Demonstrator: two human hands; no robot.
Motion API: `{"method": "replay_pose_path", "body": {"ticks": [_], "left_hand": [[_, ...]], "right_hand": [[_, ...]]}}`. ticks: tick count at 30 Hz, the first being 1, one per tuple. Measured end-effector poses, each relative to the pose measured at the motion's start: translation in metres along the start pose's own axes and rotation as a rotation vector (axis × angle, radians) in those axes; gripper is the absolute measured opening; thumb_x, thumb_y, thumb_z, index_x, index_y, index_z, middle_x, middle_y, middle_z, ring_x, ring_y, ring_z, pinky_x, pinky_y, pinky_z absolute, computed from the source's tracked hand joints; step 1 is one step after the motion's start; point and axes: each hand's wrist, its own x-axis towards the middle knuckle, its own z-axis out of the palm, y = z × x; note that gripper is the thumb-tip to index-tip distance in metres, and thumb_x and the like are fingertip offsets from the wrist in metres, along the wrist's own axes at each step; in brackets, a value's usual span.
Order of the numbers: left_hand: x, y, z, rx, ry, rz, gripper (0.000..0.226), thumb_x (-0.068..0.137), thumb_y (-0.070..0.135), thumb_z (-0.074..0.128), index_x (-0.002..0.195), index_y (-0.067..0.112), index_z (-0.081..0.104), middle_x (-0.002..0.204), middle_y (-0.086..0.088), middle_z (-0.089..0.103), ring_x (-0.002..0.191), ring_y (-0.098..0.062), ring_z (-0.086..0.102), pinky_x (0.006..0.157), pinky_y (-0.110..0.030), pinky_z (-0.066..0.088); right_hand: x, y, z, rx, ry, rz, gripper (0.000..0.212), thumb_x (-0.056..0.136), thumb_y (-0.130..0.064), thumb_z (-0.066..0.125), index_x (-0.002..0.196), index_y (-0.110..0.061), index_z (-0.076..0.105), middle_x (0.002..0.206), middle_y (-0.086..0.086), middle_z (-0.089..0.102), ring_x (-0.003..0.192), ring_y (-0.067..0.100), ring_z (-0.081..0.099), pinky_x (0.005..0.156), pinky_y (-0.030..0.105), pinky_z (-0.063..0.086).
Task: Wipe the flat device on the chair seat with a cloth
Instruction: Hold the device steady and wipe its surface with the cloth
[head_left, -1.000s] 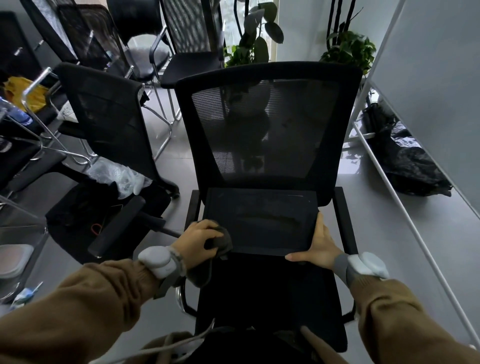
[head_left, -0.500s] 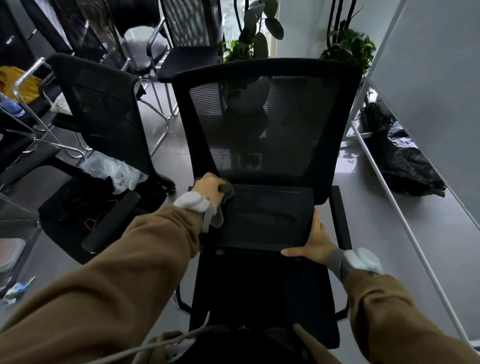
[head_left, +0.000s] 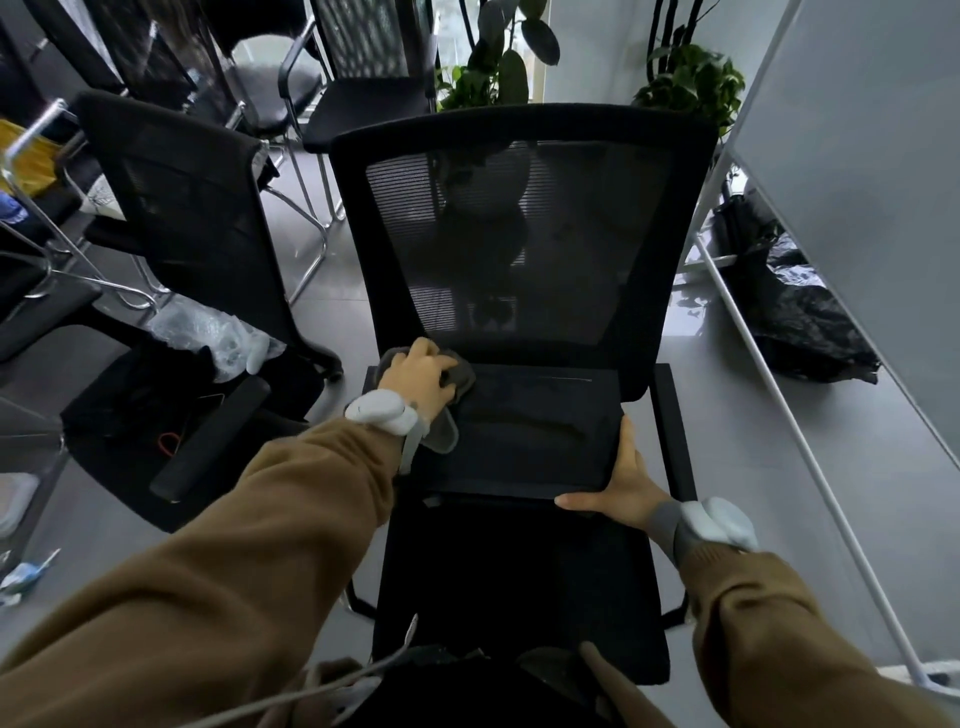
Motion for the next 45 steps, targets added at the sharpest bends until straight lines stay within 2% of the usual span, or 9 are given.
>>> {"method": "replay_pose_path", "body": {"ticks": [9, 13, 18, 22, 31, 39, 45], "left_hand": [[-0.075, -0.014, 0.011, -0.053, -0.091, 0.131, 0.032, 0.086, 0.020, 0.058, 0.117, 0.019, 0.062, 0.135, -0.006, 0.042, 0.117, -0.035, 0.044, 0.102, -0.041, 0.039], [-0.099, -0.019, 0.015, -0.084, -0.150, 0.207, 0.034, 0.084, 0.019, 0.060, 0.118, 0.021, 0.062, 0.135, -0.006, 0.042, 0.120, -0.033, 0.044, 0.106, -0.043, 0.037], [-0.107, -0.026, 0.017, -0.225, -0.146, 0.266, 0.031, 0.080, 0.012, 0.066, 0.110, 0.016, 0.068, 0.125, -0.009, 0.049, 0.116, -0.026, 0.048, 0.106, -0.039, 0.038], [-0.096, -0.024, 0.016, -0.171, -0.147, 0.306, 0.030, 0.081, 0.015, 0.066, 0.111, 0.017, 0.067, 0.126, -0.009, 0.049, 0.116, -0.027, 0.049, 0.106, -0.038, 0.037], [-0.035, -0.007, 0.013, -0.079, -0.050, 0.164, 0.035, 0.087, 0.018, 0.060, 0.121, 0.015, 0.059, 0.131, -0.013, 0.042, 0.114, -0.037, 0.048, 0.104, -0.046, 0.039], [0.017, 0.012, 0.006, -0.018, 0.077, 0.094, 0.029, 0.087, 0.017, 0.056, 0.116, 0.011, 0.059, 0.126, -0.016, 0.041, 0.105, -0.041, 0.050, 0.095, -0.049, 0.044], [0.027, 0.023, 0.004, -0.017, 0.086, 0.036, 0.029, 0.088, 0.018, 0.054, 0.116, 0.013, 0.058, 0.124, -0.016, 0.041, 0.101, -0.043, 0.051, 0.093, -0.047, 0.045]], "right_hand": [[0.001, 0.003, 0.001, 0.026, -0.010, 0.003, 0.149, 0.045, -0.037, 0.091, 0.146, -0.033, -0.019, 0.152, 0.008, 0.024, 0.140, 0.027, 0.028, 0.114, 0.050, 0.030], [0.000, 0.004, 0.002, 0.018, -0.006, 0.008, 0.149, 0.047, -0.037, 0.091, 0.145, -0.033, -0.021, 0.152, 0.008, 0.021, 0.140, 0.026, 0.026, 0.114, 0.050, 0.029], [-0.001, 0.005, 0.003, 0.022, 0.005, 0.004, 0.151, 0.045, -0.038, 0.091, 0.145, -0.033, -0.021, 0.153, 0.008, 0.021, 0.140, 0.026, 0.026, 0.115, 0.050, 0.028], [0.000, 0.003, 0.002, 0.023, 0.008, 0.006, 0.153, 0.041, -0.044, 0.090, 0.145, -0.034, -0.021, 0.153, 0.009, 0.021, 0.140, 0.027, 0.025, 0.114, 0.050, 0.029], [0.003, 0.003, 0.000, 0.051, 0.006, -0.027, 0.150, 0.042, -0.039, 0.091, 0.146, -0.033, -0.016, 0.151, 0.009, 0.024, 0.140, 0.027, 0.028, 0.113, 0.051, 0.030], [0.003, 0.001, 0.000, 0.034, 0.008, -0.026, 0.152, 0.044, -0.037, 0.091, 0.146, -0.028, -0.020, 0.153, 0.007, 0.021, 0.141, 0.025, 0.025, 0.115, 0.049, 0.028], [0.006, -0.001, -0.002, 0.020, 0.001, -0.021, 0.150, 0.048, -0.033, 0.092, 0.146, -0.025, -0.022, 0.153, 0.007, 0.024, 0.141, 0.025, 0.026, 0.114, 0.049, 0.029]]}}
